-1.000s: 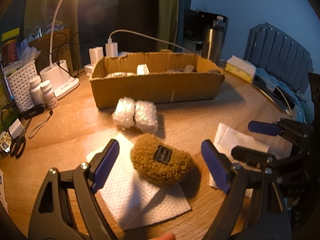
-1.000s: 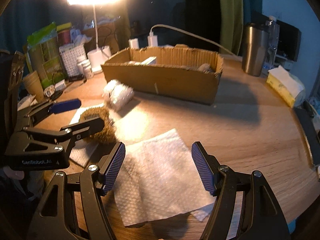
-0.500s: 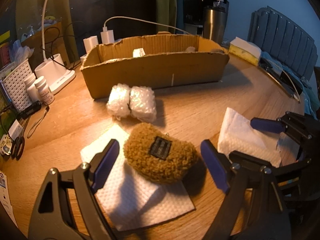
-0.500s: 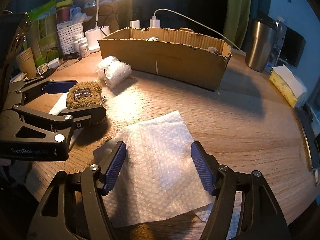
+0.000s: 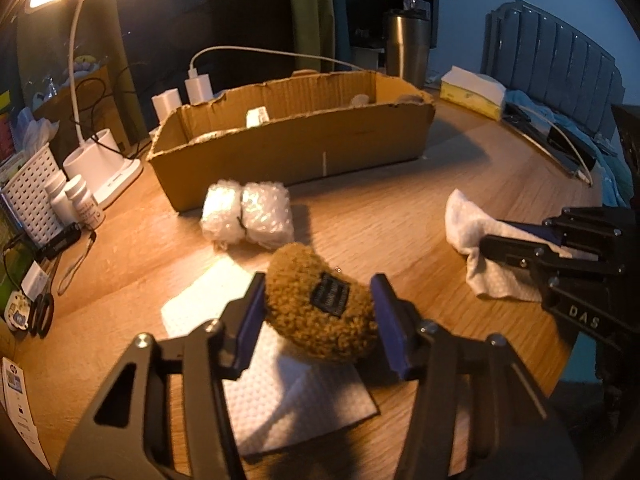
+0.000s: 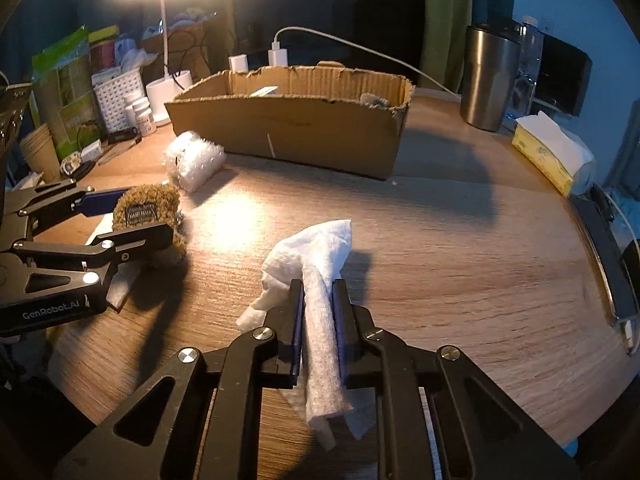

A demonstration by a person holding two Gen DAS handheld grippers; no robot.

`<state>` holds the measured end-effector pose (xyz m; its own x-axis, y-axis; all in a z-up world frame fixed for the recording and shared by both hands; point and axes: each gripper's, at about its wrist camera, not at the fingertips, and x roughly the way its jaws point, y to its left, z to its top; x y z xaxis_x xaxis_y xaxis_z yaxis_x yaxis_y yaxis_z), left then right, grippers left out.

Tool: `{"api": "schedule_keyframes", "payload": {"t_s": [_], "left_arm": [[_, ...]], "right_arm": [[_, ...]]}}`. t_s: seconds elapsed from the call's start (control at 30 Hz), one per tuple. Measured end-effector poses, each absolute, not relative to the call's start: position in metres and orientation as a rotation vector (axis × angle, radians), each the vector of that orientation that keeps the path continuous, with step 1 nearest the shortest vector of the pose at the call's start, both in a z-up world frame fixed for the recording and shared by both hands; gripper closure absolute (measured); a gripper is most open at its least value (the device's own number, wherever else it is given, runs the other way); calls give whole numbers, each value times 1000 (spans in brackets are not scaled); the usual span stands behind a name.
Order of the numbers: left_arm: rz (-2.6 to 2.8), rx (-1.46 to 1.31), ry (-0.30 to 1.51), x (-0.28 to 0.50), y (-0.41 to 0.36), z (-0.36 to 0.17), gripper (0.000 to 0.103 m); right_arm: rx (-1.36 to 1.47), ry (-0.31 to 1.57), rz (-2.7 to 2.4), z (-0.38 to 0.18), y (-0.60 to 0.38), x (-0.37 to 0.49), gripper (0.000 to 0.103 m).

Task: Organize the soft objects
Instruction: 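Lift and carry the brown plush and paper towel over the box with both tools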

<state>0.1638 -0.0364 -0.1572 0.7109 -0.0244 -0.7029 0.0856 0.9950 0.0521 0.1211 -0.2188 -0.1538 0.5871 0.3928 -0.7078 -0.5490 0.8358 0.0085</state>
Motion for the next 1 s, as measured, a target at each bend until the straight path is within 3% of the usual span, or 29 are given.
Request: {"api": "schedule_keyframes", "payload": {"t_s": [0.13,0.23,0.43,1.0], "left_arm": [[-69,69,760,160,-36,-150,51],[-79,64,743,159,-35,-144,60],[-96,53,722,157,-36,-134,65],[-122,40,614,157,-47,-84,66]], "right_arm": [[-200,743,555,-145,-224,123,88],[-188,721,554,-138,-228,124,88],[-176,691,555,-127,-233,124,88],[-142,571,544,-79,-249,130,88]]}}
